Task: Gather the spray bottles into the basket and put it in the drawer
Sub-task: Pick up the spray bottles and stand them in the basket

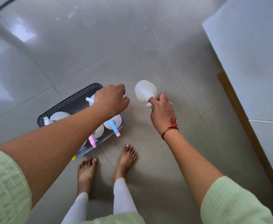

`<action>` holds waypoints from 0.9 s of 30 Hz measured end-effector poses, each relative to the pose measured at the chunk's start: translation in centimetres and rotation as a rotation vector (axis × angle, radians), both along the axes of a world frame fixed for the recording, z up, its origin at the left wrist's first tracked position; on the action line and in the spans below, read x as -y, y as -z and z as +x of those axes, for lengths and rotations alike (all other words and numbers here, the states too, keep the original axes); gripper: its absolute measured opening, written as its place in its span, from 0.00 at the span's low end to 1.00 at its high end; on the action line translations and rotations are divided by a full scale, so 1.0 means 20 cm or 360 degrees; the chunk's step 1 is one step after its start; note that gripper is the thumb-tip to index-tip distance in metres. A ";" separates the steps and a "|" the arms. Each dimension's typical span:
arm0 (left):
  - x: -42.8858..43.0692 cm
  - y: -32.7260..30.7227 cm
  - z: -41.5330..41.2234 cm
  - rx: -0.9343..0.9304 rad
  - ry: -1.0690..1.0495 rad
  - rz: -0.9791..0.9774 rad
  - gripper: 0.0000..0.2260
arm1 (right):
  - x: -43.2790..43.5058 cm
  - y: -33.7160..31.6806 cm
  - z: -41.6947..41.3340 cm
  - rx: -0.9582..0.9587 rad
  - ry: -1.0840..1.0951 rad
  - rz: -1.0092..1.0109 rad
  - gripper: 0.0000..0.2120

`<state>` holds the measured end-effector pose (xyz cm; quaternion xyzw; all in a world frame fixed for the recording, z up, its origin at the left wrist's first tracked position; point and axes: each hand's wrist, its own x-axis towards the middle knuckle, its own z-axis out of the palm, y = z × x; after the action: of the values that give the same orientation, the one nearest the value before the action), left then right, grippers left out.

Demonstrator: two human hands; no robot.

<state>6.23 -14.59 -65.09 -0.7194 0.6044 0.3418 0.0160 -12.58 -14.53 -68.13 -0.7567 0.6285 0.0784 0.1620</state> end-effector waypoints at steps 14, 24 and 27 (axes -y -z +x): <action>-0.57 -0.04 0.67 0.0020 -0.0767 -0.0281 0.08 | -0.10 -0.24 0.73 0.0544 -0.0390 -0.0198 0.16; -0.86 0.00 0.85 -0.0288 -0.1083 -0.0345 0.06 | -0.18 -0.11 1.14 0.0234 -0.1113 0.0138 0.11; -0.94 0.04 0.87 -0.0244 -0.1156 -0.0303 0.06 | -0.20 -0.03 1.17 0.0048 -0.1342 0.0221 0.11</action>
<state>23.63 4.16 -65.91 -0.8574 0.3387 0.3204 -0.2181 10.75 -10.58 -67.45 -0.9358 0.2548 0.1688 0.1757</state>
